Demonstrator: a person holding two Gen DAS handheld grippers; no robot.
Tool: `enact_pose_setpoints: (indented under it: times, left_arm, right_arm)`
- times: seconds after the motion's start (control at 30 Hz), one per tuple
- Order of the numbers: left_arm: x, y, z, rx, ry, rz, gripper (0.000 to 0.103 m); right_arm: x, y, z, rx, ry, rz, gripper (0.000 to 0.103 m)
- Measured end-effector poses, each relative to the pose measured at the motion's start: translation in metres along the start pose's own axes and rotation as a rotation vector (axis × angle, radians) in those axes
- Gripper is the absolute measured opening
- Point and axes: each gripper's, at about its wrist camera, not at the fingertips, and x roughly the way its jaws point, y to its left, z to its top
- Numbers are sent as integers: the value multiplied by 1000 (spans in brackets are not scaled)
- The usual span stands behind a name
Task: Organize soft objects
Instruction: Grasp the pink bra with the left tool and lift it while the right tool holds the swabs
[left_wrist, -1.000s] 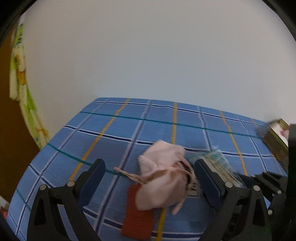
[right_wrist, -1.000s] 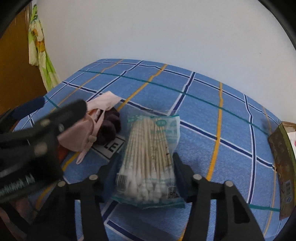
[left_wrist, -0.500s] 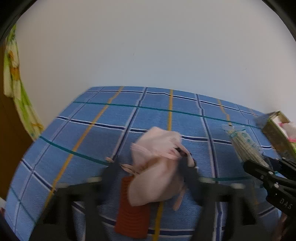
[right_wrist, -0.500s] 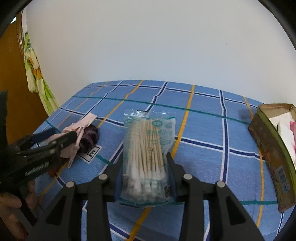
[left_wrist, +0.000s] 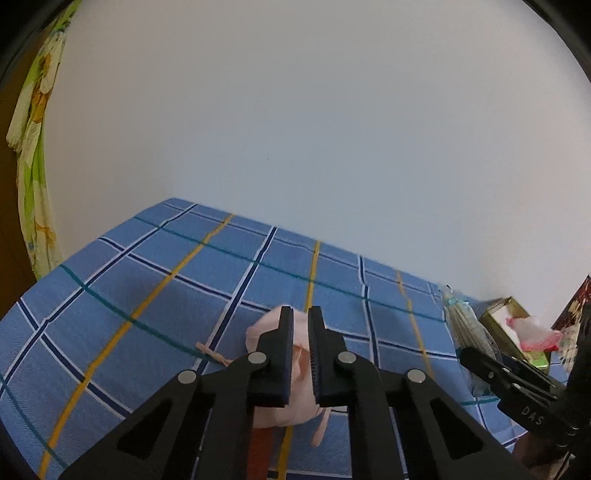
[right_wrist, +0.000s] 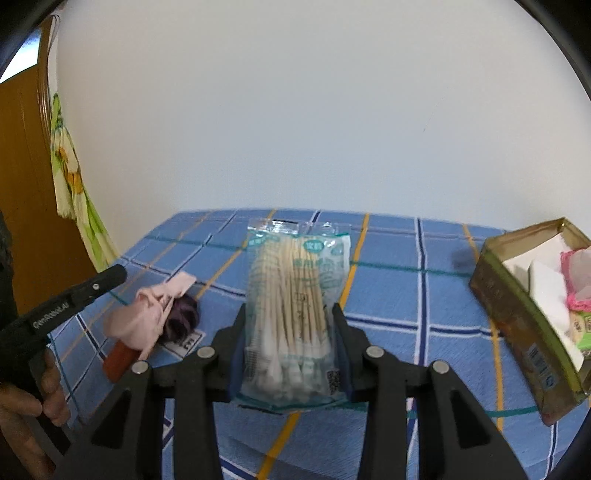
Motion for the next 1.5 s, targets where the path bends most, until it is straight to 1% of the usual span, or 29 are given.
enact_pose_setpoints:
  times: [0.1, 0.13, 0.2, 0.23, 0.27, 0.3, 0.33, 0.4, 0.5, 0.53, 0.57, 0.6, 0.63, 0.67, 0.7, 0.73, 0.77, 0.9, 0.97, 1.07, 1.1, 1.17, 1.2, 1.23, 1.27, 1.3, 1.33, 1.37, 1.5]
  left_arm:
    - [5, -9, -2, 49, 41, -37, 9]
    - [7, -14, -3, 84, 59, -27, 11]
    - [12, -21, -7, 151, 99, -6, 32]
    - [15, -24, -10, 174, 122, 15, 57]
    - [20, -24, -14, 194, 153, 54, 78]
    - [23, -23, -17, 203, 172, 82, 80]
    - [28, -23, -20, 215, 198, 103, 80]
    - [36, -23, -21, 215, 239, 109, 80]
    - [38, -11, -20, 168, 244, 138, 80]
    - [35, -5, -19, 137, 235, 139, 68]
    - [33, 4, -17, 92, 231, 121, 45]
    - [33, 8, -17, 60, 235, 96, 36]
    - [32, 11, -17, 33, 236, 71, 27]
    - [31, 11, -18, 33, 234, 69, 21]
    - [31, 8, -18, 49, 231, 79, 18]
    - [29, 6, -18, 67, 219, 93, 10]
    - [27, 5, -18, 67, 208, 99, 7]
    - [15, 13, -10, -17, 132, 37, 7]
    - [12, 17, -8, -33, 104, 37, 6]
    - [16, 16, -9, -21, 123, 33, 6]
    - [17, 14, -8, -7, 125, 22, 6]
    - [21, 4, -10, 41, 148, -38, 7]
    - [20, -3, -12, 71, 165, -38, 7]
    - [21, -8, -14, 106, 182, -22, 15]
    - [24, -12, -17, 139, 201, 6, 29]
    - [26, -12, -20, 153, 221, 33, 38]
    - [28, -11, -22, 151, 244, 52, 56]
    - [29, -9, -23, 144, 252, 61, 61]
    - [30, 1, -23, 102, 260, 88, 61]
  right_arm:
    - [1, -1, 0, 12, 7, 1, 40]
    - [2, -2, 0, 16, 12, 2, 40]
    - [2, -4, 0, 22, 17, 1, 40]
    - [2, -5, 1, 24, 17, 0, 40]
    - [2, -5, 1, 28, 17, 0, 40]
    - [2, -6, 3, 32, 19, 1, 40]
    - [3, -8, 3, 35, 24, 2, 40]
    - [5, -11, 2, 42, 35, 4, 40]
    - [8, -14, 1, 52, 54, 11, 40]
    - [8, -14, 1, 56, 57, 12, 40]
    - [8, -15, 1, 60, 60, 11, 40]
    - [8, -16, 1, 62, 60, 10, 40]
    - [8, -16, 1, 64, 59, 8, 40]
    - [8, -16, 1, 66, 59, 8, 40]
    - [8, -17, 0, 69, 59, 7, 40]
    - [8, -17, 1, 72, 59, 6, 40]
    - [8, -18, 1, 75, 59, 5, 40]
    - [9, -18, 0, 80, 59, 2, 40]
    - [8, -16, 0, 76, 57, 0, 40]
    - [7, -15, 0, 66, 46, 0, 40]
    - [6, -14, 0, 60, 45, -1, 40]
    - [6, -13, 0, 57, 45, 0, 40]
    - [6, -13, -1, 58, 47, 2, 40]
    - [7, -14, -1, 58, 49, 3, 40]
    - [7, -15, -1, 61, 50, 1, 40]
    - [7, -16, -1, 66, 51, -2, 40]
    - [8, -18, 0, 69, 53, -2, 41]
    - [8, -20, 0, 74, 55, -3, 41]
    - [12, -26, 1, 102, 72, -1, 41]
